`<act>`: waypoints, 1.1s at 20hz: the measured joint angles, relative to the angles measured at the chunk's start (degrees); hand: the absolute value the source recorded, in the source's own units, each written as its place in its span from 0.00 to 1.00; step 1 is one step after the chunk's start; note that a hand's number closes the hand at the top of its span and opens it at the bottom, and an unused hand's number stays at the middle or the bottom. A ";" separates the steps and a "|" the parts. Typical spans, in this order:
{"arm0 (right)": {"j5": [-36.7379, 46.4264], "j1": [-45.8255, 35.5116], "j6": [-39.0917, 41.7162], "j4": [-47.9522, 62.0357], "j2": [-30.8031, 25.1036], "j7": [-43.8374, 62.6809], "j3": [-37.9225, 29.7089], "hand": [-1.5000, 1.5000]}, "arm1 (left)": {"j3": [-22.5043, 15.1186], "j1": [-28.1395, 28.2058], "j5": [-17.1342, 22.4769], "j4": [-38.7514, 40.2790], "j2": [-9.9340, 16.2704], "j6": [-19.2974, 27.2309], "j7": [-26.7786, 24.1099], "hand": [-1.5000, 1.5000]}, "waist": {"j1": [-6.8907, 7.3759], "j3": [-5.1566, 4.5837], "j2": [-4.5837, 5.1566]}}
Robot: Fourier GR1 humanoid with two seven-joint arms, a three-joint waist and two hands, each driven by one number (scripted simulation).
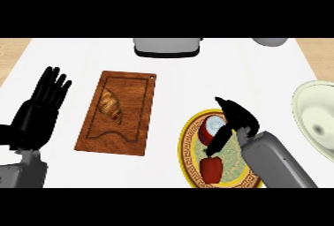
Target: Pick the can from the plate and place it in the bowl
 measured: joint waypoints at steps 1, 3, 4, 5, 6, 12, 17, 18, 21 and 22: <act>0.50 -0.63 0.20 1.83 0.66 -0.52 -0.32 1.00 | -0.07 0.69 -0.01 -1.02 -0.03 -0.24 0.25 0.50 | 0.10 -0.02 -0.03; 1.44 -0.62 0.99 3.33 1.26 -1.59 -0.24 1.00 | 0.25 0.60 -0.11 -0.45 -0.33 -0.58 -0.12 0.50 | 0.06 -0.08 -0.15; 1.90 -0.42 1.78 3.18 0.87 -2.46 0.08 1.00 | -0.05 0.46 -0.61 -0.32 -0.81 -0.19 -0.18 0.50 | 0.02 -0.10 -0.19; 2.52 -0.78 2.37 3.69 1.11 -3.10 0.66 1.00 | 0.08 0.13 -0.52 -0.12 -0.78 -0.22 0.22 0.50 | 0.04 -0.14 -0.25; 3.28 -0.68 2.84 3.72 1.12 -3.81 1.20 1.00 | 0.59 0.47 -0.10 -0.58 -0.40 -0.61 0.54 0.50 | 0.08 -0.17 -0.32; 6.88 -3.38 7.08 7.14 1.25 -7.49 0.84 1.00 | 1.32 0.67 -0.56 0.32 -0.74 -1.88 -0.56 0.50 | 0.10 -0.22 -0.41; 11.02 -2.99 8.93 4.95 2.21 -7.80 1.77 1.00 | 2.00 -0.07 -1.03 1.34 -1.00 -2.24 -0.68 0.50 | -0.16 -0.21 -0.39; 11.47 -0.84 9.35 2.07 0.58 -9.91 3.04 1.00 | 2.52 0.36 -0.72 1.14 -0.66 -2.32 -0.46 0.50 | -0.50 -0.18 -0.49; 12.80 4.58 10.36 -5.72 -6.17 -20.23 6.82 1.00 | 3.28 1.07 -0.61 0.88 -0.40 -1.82 -0.13 0.50 | -2.06 -0.09 -1.09; 13.27 6.23 10.61 -8.12 -8.39 -23.75 8.22 1.00 | 3.71 1.46 -0.46 1.00 -0.22 -1.81 -0.17 0.50 | -2.66 -0.04 -1.29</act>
